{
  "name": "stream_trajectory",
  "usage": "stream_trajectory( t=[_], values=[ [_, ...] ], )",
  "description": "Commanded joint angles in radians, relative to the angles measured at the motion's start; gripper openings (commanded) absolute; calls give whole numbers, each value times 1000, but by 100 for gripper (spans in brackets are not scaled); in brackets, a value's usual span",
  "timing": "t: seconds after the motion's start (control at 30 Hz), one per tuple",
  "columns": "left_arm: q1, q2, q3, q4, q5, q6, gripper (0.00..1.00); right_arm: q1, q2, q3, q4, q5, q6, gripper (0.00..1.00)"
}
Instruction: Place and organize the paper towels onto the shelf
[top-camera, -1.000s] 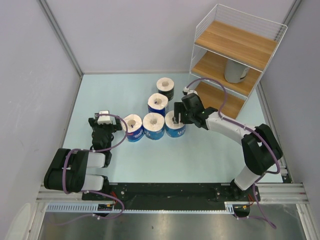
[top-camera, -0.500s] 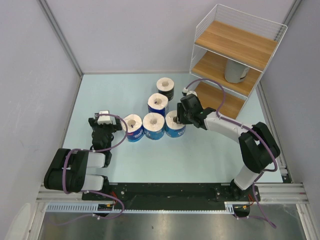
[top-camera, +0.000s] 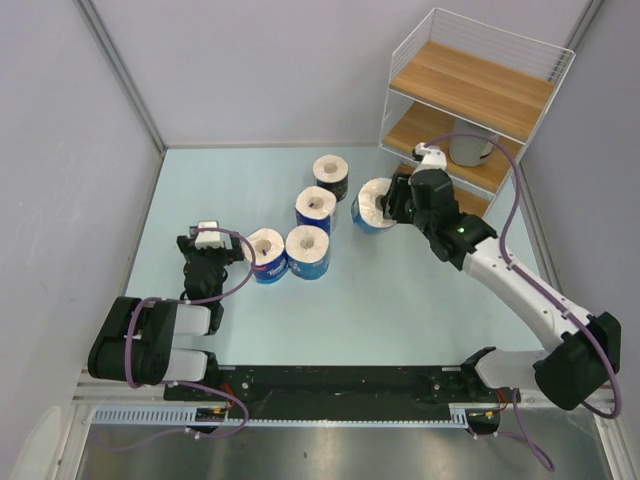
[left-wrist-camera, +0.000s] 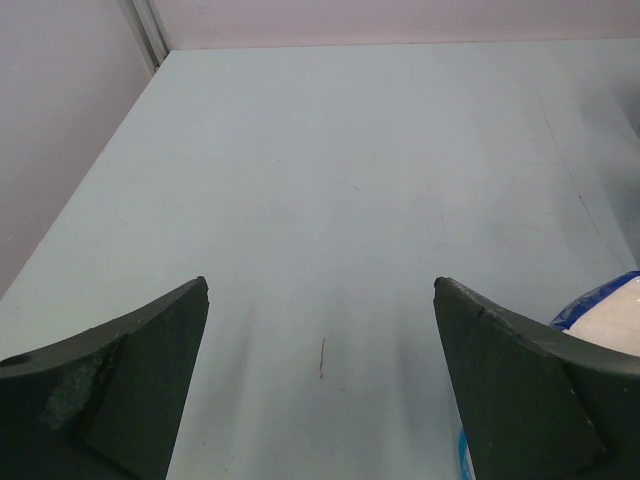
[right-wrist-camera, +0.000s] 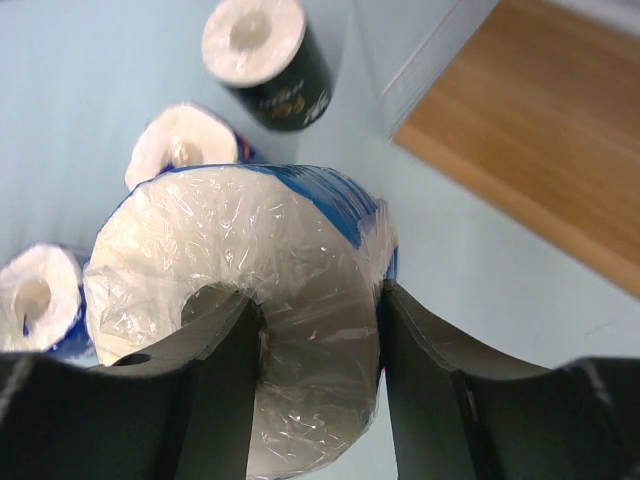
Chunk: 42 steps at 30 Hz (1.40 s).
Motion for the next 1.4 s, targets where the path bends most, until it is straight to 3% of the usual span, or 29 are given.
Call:
stream_trajectory(
  t=[0.0, 0.43, 1.37],
  values=[
    [3, -17, 14, 26, 32, -17, 100, -56, -75, 74, 43, 88, -35, 36],
    [3, -15, 14, 26, 32, -17, 100, -142, -62, 216, 164, 177, -54, 34],
    [3, -17, 14, 26, 30, -15, 100, -179, 63, 253, 395, 302, -117, 31]
  ],
)
